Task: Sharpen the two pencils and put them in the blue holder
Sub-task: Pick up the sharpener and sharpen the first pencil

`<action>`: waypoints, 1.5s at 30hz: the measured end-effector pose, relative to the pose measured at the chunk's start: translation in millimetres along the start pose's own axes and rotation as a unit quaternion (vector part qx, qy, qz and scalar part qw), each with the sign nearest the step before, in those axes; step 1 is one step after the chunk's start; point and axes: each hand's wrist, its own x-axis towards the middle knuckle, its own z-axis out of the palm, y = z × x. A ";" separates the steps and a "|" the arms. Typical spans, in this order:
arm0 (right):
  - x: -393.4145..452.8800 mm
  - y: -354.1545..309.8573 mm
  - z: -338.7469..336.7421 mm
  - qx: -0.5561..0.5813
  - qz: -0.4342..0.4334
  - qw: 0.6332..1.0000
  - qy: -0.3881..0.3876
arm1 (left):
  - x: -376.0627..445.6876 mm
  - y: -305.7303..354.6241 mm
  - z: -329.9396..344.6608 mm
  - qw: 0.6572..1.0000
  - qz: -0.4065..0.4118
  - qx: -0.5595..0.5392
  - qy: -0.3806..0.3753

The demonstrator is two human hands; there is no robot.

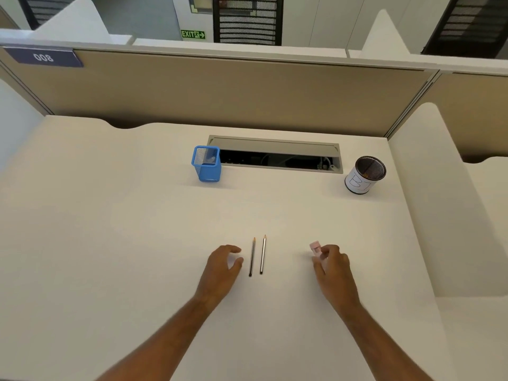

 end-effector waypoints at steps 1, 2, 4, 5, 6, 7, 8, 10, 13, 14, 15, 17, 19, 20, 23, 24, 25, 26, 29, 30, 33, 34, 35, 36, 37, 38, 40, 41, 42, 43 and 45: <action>-3.2 -7.4 -1.0 0.001 -0.015 1.000 -0.002 | -2.7 8.2 0.9 1.000 -0.001 -0.026 -0.004; -7.0 -15.0 -1.8 0.002 -0.032 0.999 0.000 | -6.4 17.9 0.9 0.998 -0.007 -0.059 -0.010; -14.5 -30.9 -3.6 0.005 -0.071 0.997 0.006 | -13.8 38.3 -0.4 0.993 -0.018 -0.114 -0.018; -18.3 -39.1 -4.5 0.002 -0.092 0.996 0.005 | -17.2 47.6 -1.0 0.991 -0.018 -0.133 -0.018; -21.9 -46.1 -4.4 -0.004 -0.112 0.994 0.002 | -20.3 55.7 -1.7 0.989 -0.016 -0.149 -0.016; -25.1 -53.2 -4.5 -0.010 -0.128 0.992 -0.002 | -22.8 63.2 -2.7 0.988 -0.010 -0.156 -0.013; -28.1 -59.1 -3.7 -0.012 -0.138 0.990 -0.006 | -24.6 69.9 -4.0 0.988 -0.003 -0.155 -0.009; -33.7 -70.5 -2.1 -0.009 -0.149 0.989 -0.016 | -27.5 80.7 -7.1 0.988 0.008 -0.152 -0.009; -41.3 -83.6 0.8 -0.005 -0.176 0.984 -0.026 | -31.1 90.6 -10.9 0.989 0.025 -0.147 -0.016; -43.3 -87.2 0.9 -0.003 -0.182 0.983 -0.030 | -32.4 92.0 -12.2 0.989 0.030 -0.143 -0.014; -44.7 -90.3 0.7 -0.002 -0.188 0.982 -0.033 | -33.4 92.7 -13.0 0.989 0.034 -0.140 -0.012; -45.7 -94.2 0.7 -0.001 -0.190 0.981 -0.038 | -34.0 91.6 -15.5 0.990 0.034 -0.138 -0.007; -46.9 -96.3 0.9 -0.003 -0.191 0.981 -0.045 | -33.6 88.4 -16.9 0.990 0.032 -0.136 -0.004; -47.7 -97.1 1.4 -0.002 -0.192 0.980 -0.048 | -34.1 87.0 -17.5 0.990 0.033 -0.134 -0.004; -48.9 -99.1 3.2 -0.005 -0.186 0.981 -0.059 | -35.6 84.1 -18.3 0.991 0.039 -0.130 0.002; -49.0 -99.5 3.8 -0.006 -0.183 0.981 -0.062 | -35.7 83.5 -19.0 0.990 0.037 -0.139 0.002; -49.0 -99.6 4.5 -0.007 -0.180 0.982 -0.064 | -36.2 84.3 -20.5 0.988 0.033 -0.152 -0.001; -48.9 -99.2 4.8 -0.008 -0.178 0.982 -0.066 | -36.5 85.6 -21.8 0.986 0.029 -0.164 -0.006; -49.1 -98.8 5.2 -0.006 -0.173 0.982 -0.071 | -36.6 89.1 -24.3 0.980 0.016 -0.197 -0.018; -49.3 -99.3 5.3 -0.004 -0.173 0.982 -0.072 | -36.4 89.7 -25.1 0.978 0.009 -0.207 -0.019; -48.9 -98.8 5.5 0.011 -0.166 0.983 -0.079 | -34.0 88.8 -24.9 0.968 -0.013 -0.251 -0.020; -48.8 -98.4 5.3 0.023 -0.163 0.983 -0.081 | -33.1 88.3 -24.8 0.962 -0.027 -0.270 -0.017; -48.7 -97.7 5.4 0.033 -0.160 0.983 -0.084 | -32.7 88.6 -25.0 0.957 -0.040 -0.287 -0.014; -48.8 -97.2 5.1 0.044 -0.158 0.983 -0.085 | -32.1 88.3 -24.5 0.953 -0.048 -0.299 -0.015; -48.6 -96.3 5.7 0.051 -0.156 0.983 -0.086 | -32.2 88.2 -24.0 0.951 -0.054 -0.305 -0.018; -48.7 -95.8 6.2 0.059 -0.154 0.983 -0.087 | -32.5 87.5 -23.3 0.950 -0.057 -0.306 -0.021; -48.3 -95.8 7.2 0.079 -0.137 0.983 -0.098 | -34.0 87.0 -23.0 0.953 -0.052 -0.297 -0.027; -47.2 -95.6 7.9 0.094 -0.130 0.981 -0.106 | -34.7 86.6 -22.8 0.955 -0.046 -0.291 -0.031; -45.8 -95.9 8.7 0.113 -0.126 0.979 -0.116 | -35.1 85.3 -22.2 0.959 -0.038 -0.278 -0.041; -44.5 -96.9 8.9 0.137 -0.121 0.975 -0.128 | -35.9 84.6 -21.6 0.963 -0.030 -0.261 -0.055; -43.5 -101.3 7.4 0.189 -0.104 0.965 -0.150 | -37.7 82.2 -18.8 0.970 -0.019 -0.228 -0.085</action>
